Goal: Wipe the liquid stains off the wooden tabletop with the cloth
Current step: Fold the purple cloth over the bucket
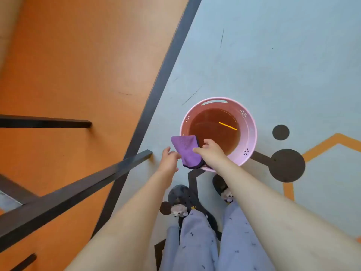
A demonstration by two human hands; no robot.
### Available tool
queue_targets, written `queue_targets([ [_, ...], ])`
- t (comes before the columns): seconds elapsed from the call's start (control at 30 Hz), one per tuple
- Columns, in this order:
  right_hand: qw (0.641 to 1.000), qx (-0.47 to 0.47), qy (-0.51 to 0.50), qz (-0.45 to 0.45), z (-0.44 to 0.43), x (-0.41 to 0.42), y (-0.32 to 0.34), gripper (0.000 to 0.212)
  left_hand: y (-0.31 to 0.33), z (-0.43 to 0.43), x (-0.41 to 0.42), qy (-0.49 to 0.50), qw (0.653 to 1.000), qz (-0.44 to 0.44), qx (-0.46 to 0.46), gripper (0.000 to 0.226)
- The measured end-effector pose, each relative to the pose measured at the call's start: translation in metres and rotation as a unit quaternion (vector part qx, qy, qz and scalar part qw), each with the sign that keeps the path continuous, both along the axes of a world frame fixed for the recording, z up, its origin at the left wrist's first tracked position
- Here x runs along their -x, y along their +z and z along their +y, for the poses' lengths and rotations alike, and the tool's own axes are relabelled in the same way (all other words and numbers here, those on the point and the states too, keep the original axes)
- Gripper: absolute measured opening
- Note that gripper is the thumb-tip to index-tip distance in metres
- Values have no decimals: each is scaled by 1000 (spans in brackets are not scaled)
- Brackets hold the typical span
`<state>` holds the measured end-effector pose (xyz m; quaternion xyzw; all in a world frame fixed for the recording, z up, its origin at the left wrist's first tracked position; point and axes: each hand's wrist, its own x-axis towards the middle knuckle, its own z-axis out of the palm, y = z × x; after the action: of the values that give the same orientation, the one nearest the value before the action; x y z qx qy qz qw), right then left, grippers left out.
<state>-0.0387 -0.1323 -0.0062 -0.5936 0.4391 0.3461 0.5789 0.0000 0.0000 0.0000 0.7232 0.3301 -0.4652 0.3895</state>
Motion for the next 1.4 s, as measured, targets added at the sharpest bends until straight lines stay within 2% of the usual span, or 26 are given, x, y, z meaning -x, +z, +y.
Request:
queue_targets([
  [0.1,997,-73,-21,9,7,-2,-9,41,-13,-2,-4,47,996,22,75,56],
  [0.17,997,-71,-34,4,11,-1,-10,22,-17,0,-7,72,993,29,92,46],
  [0.23,997,-45,-62,4,8,0,-8,16,-13,3,-8,86,995,18,49,22],
  [0.3,995,-36,-98,-2,1,-1,4,9,0,8,-8,77,997,3,5,11],
  [0.4,993,-43,-108,-19,-10,-1,30,7,29,16,-2,69,998,-1,10,4],
  [0.53,990,-60,-116,-55,-24,0,87,8,85,16,3,59,996,-38,61,12],
  [0.7,981,-50,-137,-125,-50,2,178,11,178,4,-3,3,985,-149,87,8],
  [0.83,971,-10,-153,-185,-65,7,259,21,266,-13,-3,-29,965,-237,108,26],
  [0.97,959,26,-64,-276,-72,12,345,21,355,-21,4,-46,943,-308,117,17],
  [1.03,956,26,-25,-290,-72,17,389,24,400,-21,12,-60,936,-326,113,16],
  [1.2,948,46,94,-301,-63,33,492,51,512,-17,38,-120,910,-388,84,49],
  [1.3,932,67,153,-323,-50,39,541,62,560,-5,54,-141,886,-437,58,52],
  [1.4,901,110,205,-366,-39,39,576,56,593,14,72,-117,874,-470,37,48],
])
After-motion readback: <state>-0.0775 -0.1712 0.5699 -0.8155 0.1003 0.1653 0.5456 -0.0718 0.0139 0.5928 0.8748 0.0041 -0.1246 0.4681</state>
